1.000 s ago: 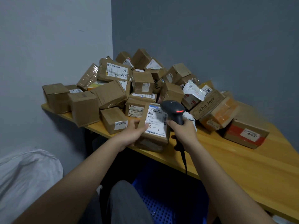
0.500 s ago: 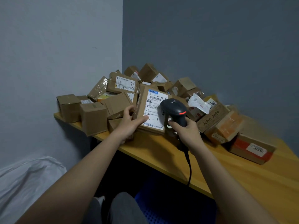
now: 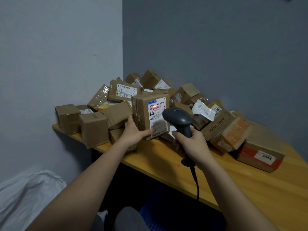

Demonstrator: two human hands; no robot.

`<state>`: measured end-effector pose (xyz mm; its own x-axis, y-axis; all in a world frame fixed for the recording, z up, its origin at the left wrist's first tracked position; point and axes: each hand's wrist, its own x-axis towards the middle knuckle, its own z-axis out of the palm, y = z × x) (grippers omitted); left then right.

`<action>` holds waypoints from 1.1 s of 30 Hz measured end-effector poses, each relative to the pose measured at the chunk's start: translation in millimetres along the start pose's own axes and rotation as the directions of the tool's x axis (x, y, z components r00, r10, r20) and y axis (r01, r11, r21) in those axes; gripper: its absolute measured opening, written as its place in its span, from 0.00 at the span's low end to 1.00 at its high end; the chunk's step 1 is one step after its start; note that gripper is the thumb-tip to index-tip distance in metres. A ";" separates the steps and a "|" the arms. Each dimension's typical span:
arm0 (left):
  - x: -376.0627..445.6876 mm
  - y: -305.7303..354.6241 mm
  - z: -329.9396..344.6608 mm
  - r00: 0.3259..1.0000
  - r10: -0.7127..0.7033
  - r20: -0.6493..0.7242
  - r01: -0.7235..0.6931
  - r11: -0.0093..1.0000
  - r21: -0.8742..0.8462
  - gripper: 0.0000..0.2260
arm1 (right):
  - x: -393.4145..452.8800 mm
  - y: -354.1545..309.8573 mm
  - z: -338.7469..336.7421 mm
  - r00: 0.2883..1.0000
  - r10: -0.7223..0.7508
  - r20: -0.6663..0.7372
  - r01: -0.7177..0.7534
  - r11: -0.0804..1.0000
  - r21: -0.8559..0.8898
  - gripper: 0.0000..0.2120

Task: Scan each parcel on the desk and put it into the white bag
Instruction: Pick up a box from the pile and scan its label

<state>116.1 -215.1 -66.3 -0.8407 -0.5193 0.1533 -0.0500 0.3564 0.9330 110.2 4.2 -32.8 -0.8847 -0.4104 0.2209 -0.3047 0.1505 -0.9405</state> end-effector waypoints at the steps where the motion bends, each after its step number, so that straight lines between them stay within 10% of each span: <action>1: 1.4 -0.1 1.0 1.000 0.006 -0.002 -0.005 1.000 0.012 0.51 | 0.2 -1.3 1.0 1.000 -0.002 0.003 0.002 1.000 -0.019 0.05; 20: 9.5 -17.4 -13.2 0.998 0.019 -0.055 -0.019 1.000 -0.003 0.50 | 3.4 -3.2 17.2 0.999 0.009 0.047 -0.008 1.000 -0.004 0.06; 33: -65.3 -79.3 -176.4 0.881 -0.046 -0.471 -0.091 0.960 -0.263 0.38 | 13.0 -31.3 178.8 0.941 -0.141 0.307 0.169 0.983 -0.068 0.07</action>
<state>270.0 -346.4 -92.8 -0.4849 -0.8394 0.2458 0.1701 0.1851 0.9679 171.3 -166.6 -46.7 -0.6814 -0.6838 0.2608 -0.4733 0.1399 -0.8697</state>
